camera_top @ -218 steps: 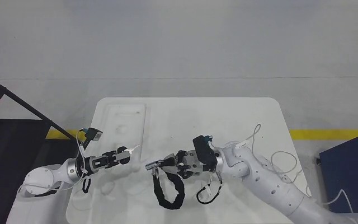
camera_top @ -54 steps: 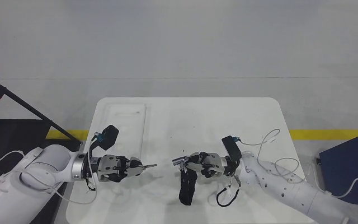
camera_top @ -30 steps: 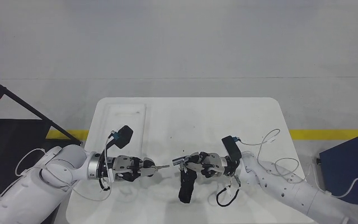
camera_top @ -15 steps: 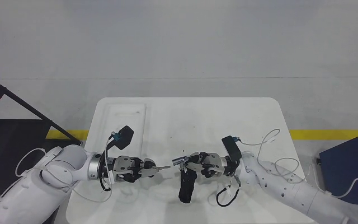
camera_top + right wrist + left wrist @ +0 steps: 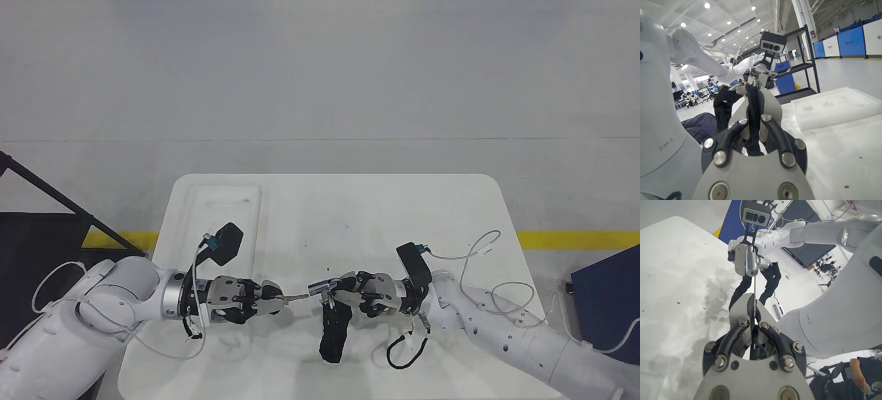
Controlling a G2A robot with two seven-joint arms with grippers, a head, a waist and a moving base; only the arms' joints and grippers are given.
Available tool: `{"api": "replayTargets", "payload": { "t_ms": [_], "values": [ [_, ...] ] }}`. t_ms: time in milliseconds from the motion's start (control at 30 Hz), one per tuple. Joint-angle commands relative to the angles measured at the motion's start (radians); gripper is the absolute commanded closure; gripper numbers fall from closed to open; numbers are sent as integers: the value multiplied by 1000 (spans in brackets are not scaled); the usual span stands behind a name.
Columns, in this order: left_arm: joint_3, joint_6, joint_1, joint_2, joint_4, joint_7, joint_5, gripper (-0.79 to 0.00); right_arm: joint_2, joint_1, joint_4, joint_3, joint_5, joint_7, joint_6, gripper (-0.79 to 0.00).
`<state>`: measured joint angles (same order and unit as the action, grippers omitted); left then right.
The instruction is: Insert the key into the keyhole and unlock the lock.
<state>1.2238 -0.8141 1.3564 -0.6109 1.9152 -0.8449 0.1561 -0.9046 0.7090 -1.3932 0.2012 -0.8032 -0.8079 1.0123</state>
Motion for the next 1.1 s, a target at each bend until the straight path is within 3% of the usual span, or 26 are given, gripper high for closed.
{"api": "replayTargets", "payload": {
  "t_ms": [0, 1067],
  "values": [
    [-1, -1, -2, -2, 0, 2, -5, 0, 0, 0, 0, 0, 0, 0, 0, 0],
    [7, 10, -14, -22, -11, -12, -12, 0, 0, 0, 0, 0, 0, 0, 0, 0]
  ]
}}
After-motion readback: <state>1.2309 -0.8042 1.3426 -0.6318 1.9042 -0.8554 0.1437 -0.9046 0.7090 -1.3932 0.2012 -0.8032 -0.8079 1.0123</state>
